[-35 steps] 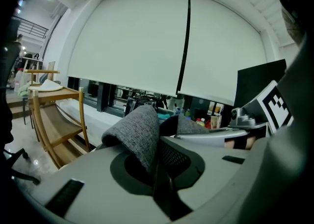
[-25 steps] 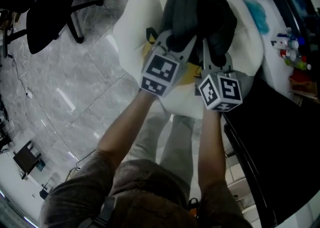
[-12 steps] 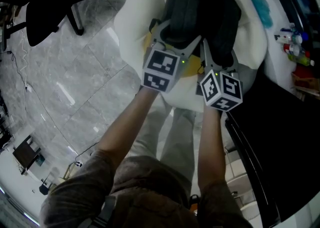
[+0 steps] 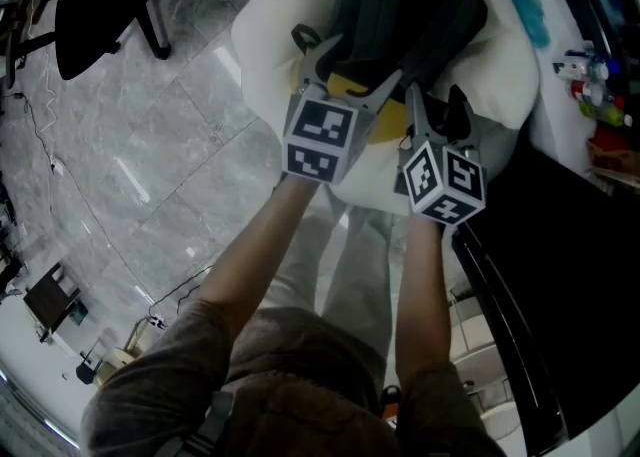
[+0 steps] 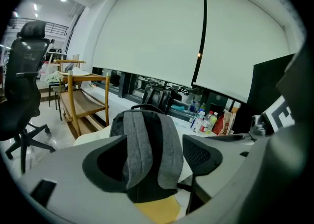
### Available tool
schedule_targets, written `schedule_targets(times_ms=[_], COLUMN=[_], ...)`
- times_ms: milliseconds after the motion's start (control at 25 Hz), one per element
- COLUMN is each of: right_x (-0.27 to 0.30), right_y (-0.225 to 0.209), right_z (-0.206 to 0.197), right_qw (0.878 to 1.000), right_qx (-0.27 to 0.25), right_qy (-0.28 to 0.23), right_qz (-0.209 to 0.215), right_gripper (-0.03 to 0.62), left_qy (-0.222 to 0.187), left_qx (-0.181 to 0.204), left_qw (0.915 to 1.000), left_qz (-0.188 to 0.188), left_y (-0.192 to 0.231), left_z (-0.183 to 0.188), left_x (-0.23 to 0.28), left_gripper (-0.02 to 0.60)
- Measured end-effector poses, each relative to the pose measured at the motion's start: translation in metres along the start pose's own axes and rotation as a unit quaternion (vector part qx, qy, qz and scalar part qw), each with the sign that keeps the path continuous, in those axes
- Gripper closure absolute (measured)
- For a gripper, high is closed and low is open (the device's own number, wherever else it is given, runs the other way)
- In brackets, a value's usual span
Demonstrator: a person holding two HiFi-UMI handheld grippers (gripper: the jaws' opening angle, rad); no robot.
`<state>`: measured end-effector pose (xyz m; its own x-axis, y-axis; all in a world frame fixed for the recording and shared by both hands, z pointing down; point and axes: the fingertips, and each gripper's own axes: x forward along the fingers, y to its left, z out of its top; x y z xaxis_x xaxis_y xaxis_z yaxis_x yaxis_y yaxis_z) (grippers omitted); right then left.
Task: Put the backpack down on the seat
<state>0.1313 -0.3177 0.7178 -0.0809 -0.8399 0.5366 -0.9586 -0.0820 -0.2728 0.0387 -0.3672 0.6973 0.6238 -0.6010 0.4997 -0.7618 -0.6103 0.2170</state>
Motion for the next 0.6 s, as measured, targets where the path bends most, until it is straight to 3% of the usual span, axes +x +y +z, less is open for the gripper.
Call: schedule_targets(times_ms=[80,200,280,400,440,600], right_x=[-0.004,-0.013,-0.02,-0.033,-0.039,-0.06], right_y=[0.005,0.013,0.016,0.02,0.021,0.034], right_z=[0.001,0.006,0.009,0.012,0.014,0.024], right_qw=[1.0,0.999,0.999,0.999,0.999,0.998], right_qx=[0.002,0.012,0.013,0.016,0.018,0.026], right_qy=[0.0,-0.001,-0.001,0.004,0.005,0.016], right_qz=[0.011,0.037,0.043,0.045,0.046,0.058], right_gripper=[0.3,0.468,0.544,0.548,0.594,0.592], left_qy=[0.006,0.014,0.015,0.015,0.017,0.03], left_qx=[-0.006,-0.019,-0.026,-0.038,-0.042,-0.062], left_qw=[0.9999,0.9995,0.9992,0.9988,0.9986,0.9973], left_qz=[-0.006,-0.022,-0.027,-0.027,-0.027,-0.025], left_y=[-0.005,-0.018,-0.025,-0.036,-0.039,-0.049], left_z=[-0.002,-0.003,-0.001,0.005,0.007,0.019], left_x=[-0.003,-0.01,-0.017,-0.03,-0.035,-0.054], left_gripper=[0.24,0.306,0.401,0.52,0.57,0.581])
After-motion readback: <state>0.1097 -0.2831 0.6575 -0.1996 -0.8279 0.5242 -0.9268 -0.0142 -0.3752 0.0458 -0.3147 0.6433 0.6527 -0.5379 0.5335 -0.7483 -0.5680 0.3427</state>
